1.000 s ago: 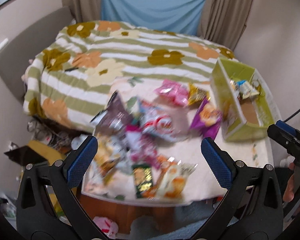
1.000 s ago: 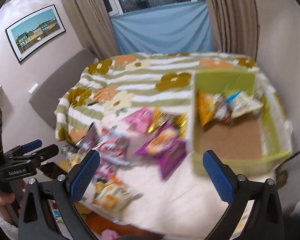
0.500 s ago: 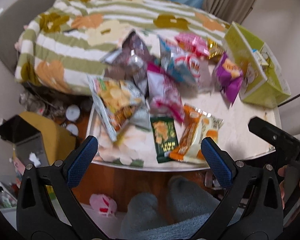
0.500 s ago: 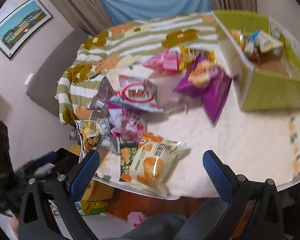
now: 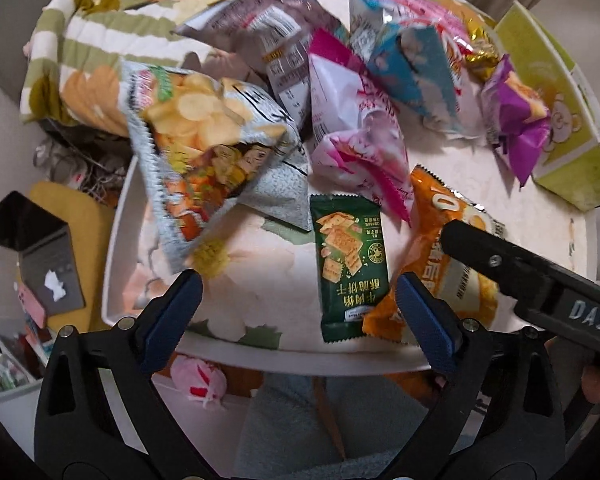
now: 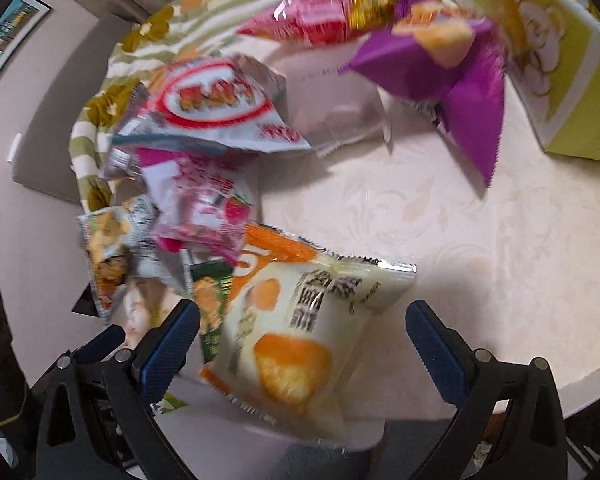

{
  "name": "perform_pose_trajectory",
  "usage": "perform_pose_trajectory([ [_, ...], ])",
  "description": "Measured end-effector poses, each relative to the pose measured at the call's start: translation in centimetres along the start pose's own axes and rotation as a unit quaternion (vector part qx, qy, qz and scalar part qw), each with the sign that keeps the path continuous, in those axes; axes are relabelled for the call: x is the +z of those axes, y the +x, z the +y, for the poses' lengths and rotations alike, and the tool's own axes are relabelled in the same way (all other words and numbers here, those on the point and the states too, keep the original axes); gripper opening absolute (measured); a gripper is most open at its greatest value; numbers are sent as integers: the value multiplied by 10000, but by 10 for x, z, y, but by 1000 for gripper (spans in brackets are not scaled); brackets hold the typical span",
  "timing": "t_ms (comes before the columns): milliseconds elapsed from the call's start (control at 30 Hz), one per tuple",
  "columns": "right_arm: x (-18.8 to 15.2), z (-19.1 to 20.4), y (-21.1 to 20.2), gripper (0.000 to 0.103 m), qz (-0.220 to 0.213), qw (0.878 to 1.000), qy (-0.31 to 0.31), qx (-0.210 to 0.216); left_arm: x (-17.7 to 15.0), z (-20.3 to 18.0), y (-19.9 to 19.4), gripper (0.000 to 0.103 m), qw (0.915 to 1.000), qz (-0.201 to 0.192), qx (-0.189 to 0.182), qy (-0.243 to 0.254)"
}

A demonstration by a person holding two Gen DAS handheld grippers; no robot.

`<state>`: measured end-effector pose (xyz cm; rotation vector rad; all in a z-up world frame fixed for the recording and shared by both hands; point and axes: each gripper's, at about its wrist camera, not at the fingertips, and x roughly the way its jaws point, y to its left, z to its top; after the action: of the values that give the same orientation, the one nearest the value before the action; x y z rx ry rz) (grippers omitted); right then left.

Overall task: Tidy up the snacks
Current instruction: 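Grasp the green cracker packet with the left tool while the right tool grasps the white-orange cake packet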

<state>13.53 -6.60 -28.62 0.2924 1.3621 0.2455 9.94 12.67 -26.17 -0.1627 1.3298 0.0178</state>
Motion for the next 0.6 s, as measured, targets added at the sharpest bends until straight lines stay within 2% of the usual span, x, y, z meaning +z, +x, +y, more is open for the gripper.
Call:
perform_pose_trajectory([
  [67, 2, -3, 8, 98, 106, 9999, -42, -100, 1, -4, 7, 95, 10000, 62, 37, -3],
  [267, 7, -15, 9, 81, 309, 9992, -264, -17, 4, -15, 26, 92, 9996, 237, 122, -33],
  [467, 13, -29, 0, 80, 368, 9976, -568, -175, 7, -28, 39, 90, 9991, 332, 246, -36],
  [500, 14, -31, -2, 80, 380, 9971, -632, -195, 7, -31, 42, 87, 9990, 335, 285, -33],
  [533, 14, -33, -3, 80, 392, 9964, -715, -228, 8, -34, 44, 77, 9988, 345, 343, -26],
  [600, 15, -36, -5, 80, 392, 9954, -836, -267, 8, -39, 47, 75, 9983, 342, 482, 16],
])
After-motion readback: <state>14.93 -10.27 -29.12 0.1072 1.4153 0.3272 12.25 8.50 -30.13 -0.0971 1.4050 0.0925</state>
